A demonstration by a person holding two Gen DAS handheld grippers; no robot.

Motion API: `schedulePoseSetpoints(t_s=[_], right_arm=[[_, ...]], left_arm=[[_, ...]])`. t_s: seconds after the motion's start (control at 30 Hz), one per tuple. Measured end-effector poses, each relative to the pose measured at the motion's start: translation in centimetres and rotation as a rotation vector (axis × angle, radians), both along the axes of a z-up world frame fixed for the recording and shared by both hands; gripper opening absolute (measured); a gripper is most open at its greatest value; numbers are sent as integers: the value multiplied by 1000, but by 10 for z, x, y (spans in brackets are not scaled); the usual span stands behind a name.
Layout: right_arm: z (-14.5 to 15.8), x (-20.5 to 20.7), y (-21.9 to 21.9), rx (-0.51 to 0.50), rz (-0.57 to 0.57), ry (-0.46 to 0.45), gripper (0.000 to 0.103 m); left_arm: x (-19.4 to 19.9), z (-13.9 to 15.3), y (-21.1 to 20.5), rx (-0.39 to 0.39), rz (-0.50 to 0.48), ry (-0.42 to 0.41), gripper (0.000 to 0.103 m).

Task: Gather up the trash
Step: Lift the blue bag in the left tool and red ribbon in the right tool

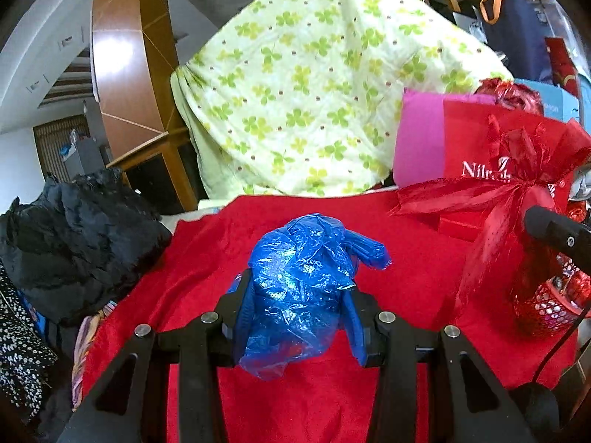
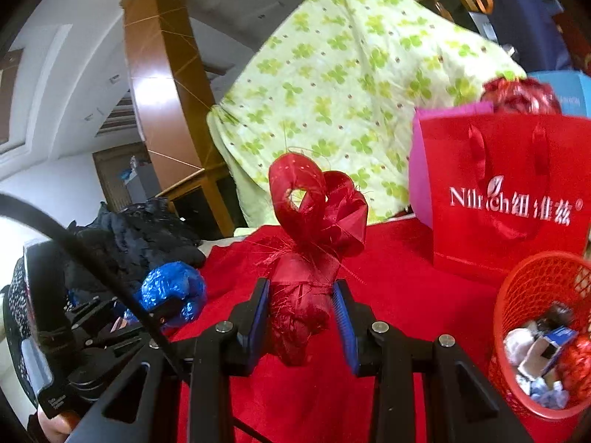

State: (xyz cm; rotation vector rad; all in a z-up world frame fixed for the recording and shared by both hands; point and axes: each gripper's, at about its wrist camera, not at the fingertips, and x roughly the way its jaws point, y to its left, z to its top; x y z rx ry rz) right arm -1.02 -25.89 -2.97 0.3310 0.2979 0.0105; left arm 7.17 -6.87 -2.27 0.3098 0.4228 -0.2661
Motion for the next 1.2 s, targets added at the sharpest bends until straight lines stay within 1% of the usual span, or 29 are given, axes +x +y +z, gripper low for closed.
schedulePoseSetpoints(t_s=[0.17, 0.27, 0.53, 0.77, 0.97, 1.1, 1.2], right_arm=[[15, -22, 9, -18, 13, -45, 37], [21, -32, 14, -34, 10, -68, 37], [27, -53, 13, -39, 9, -100, 37], [30, -65, 8, -38, 0, -119, 37], [31, -76, 13, -51, -7, -136, 37], [33, -73, 13, -49, -2, -124, 37], [37, -68, 17, -55, 9, -115, 37]], left_arm=[[-23, 19, 11, -23, 2, -37, 46], [-30, 25, 15, -36, 0, -47, 46], [-43, 37, 21, -52, 0, -69, 46], [-49, 45, 20, -69, -10, -80, 46], [-51, 44, 26, -113, -32, -46, 46], [-53, 44, 37, -140, -20, -44, 46], [-56, 45, 50, -154, 6, -62, 46]])
